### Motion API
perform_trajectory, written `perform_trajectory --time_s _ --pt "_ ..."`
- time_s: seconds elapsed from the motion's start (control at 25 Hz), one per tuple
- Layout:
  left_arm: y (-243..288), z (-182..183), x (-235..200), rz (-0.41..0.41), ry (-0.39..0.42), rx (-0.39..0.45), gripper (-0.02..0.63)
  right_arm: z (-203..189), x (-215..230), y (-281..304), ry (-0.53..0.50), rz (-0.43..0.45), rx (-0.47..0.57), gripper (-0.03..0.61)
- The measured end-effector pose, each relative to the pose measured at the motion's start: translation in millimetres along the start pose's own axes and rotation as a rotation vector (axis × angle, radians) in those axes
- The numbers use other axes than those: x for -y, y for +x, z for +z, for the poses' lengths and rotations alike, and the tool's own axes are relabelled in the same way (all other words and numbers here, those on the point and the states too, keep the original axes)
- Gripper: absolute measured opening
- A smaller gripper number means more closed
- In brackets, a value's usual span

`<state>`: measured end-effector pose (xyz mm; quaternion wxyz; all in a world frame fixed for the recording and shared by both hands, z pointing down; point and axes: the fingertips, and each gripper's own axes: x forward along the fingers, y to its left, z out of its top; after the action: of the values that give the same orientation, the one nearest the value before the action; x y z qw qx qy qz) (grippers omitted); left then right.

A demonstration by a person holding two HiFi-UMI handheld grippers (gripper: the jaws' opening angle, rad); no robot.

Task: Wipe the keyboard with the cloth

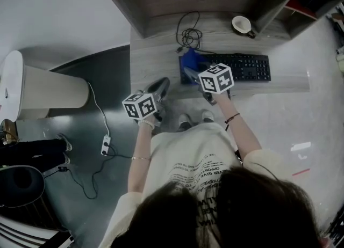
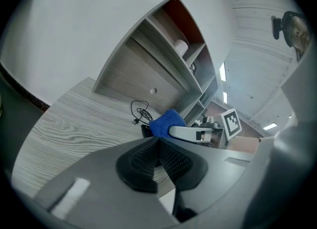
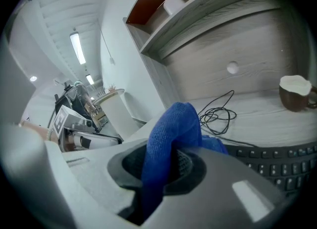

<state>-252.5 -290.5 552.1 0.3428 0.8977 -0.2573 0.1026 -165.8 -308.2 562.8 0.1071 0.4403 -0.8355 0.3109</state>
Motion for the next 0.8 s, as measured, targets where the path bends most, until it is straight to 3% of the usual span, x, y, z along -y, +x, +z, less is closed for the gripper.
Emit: perform_trajectory --time_s 0.52,0.8 --pt "-12.3 3.2 -12.9 -0.046 0.027 -0.023 -0.003 -0.8 -17.5 15.1 0.023 -0.025 0.027 0.052" --pt "-18.3 13.1 -16.0 -0.039 0.049 0.016 -0.003 0.0 -30.3 18.7 0.016 0.019 0.039 0.052"
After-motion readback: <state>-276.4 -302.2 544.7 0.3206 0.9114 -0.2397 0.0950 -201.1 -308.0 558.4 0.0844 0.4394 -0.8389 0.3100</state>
